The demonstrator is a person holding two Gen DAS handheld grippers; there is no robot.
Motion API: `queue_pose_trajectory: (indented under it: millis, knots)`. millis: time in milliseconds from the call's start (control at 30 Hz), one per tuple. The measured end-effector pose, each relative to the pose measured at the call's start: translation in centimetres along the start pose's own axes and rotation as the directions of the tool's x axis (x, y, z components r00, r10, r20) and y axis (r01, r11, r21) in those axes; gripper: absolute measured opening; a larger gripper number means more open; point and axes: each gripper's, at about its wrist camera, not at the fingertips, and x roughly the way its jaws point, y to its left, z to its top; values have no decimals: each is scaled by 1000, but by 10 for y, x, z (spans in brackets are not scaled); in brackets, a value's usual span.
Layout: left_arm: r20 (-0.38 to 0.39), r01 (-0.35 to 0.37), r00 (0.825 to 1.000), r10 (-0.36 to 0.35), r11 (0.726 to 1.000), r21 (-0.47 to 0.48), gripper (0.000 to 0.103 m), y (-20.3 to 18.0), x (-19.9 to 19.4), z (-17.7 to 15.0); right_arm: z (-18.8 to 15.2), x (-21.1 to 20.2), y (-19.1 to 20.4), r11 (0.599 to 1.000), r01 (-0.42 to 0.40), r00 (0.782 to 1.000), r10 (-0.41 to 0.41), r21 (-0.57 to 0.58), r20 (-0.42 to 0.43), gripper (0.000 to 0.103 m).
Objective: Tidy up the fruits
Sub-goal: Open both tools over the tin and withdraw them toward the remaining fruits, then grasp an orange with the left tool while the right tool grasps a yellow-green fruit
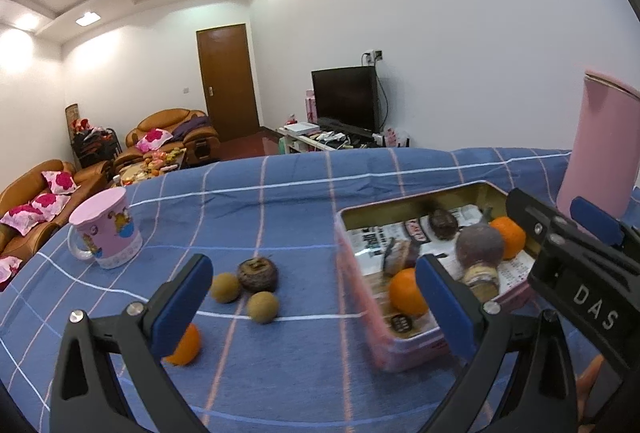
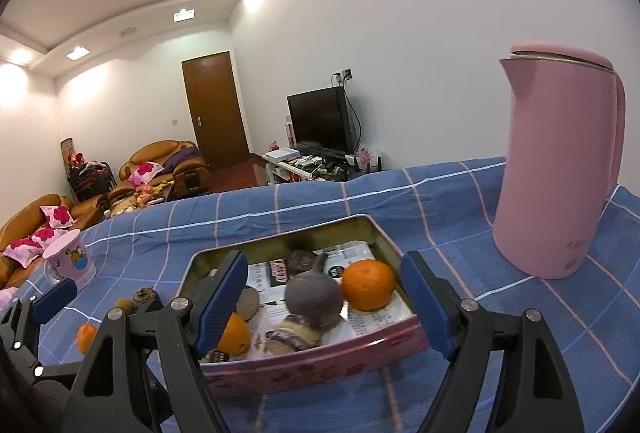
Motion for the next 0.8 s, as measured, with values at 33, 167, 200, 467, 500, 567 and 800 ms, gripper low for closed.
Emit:
queue_pose_trajectory:
  millis: [33, 167, 200, 467, 500, 567, 800]
  knots:
    - [-1, -3, 1000, 3, 1000, -3, 103, 4, 0, 0, -1, 1, 4, 1000, -5, 1000, 5, 1, -3, 80]
    - [-13, -15, 1000, 15, 1000, -10, 103, 20, 3, -3, -4, 4, 20, 1000, -24, 1000, 24, -4, -15, 80]
    - [-15, -17, 1000, 16, 1000, -12, 103, 24, 3, -3, -5, 4, 24, 1000, -27, 1000, 27, -9, -15, 80]
    - [-66, -43, 997, 40, 998, -53, 103, 61, 13, -7, -10, 8, 57, 997, -63, 998, 62, -41, -23, 80]
    - [-73, -44, 997, 40, 997, -57, 103, 66, 14, -8, -11, 9, 62, 997, -70, 997, 69, -43, -28, 80]
    - [-89, -47, 995, 42, 997, -59, 103, 74, 17, -10, -12, 11, 67, 996, -82, 996, 80, -47, -34, 80]
    - [-173, 6, 985, -20, 996, -84, 103, 110, 27, -18, -15, 16, 87, 990, -123, 991, 119, -63, -63, 80]
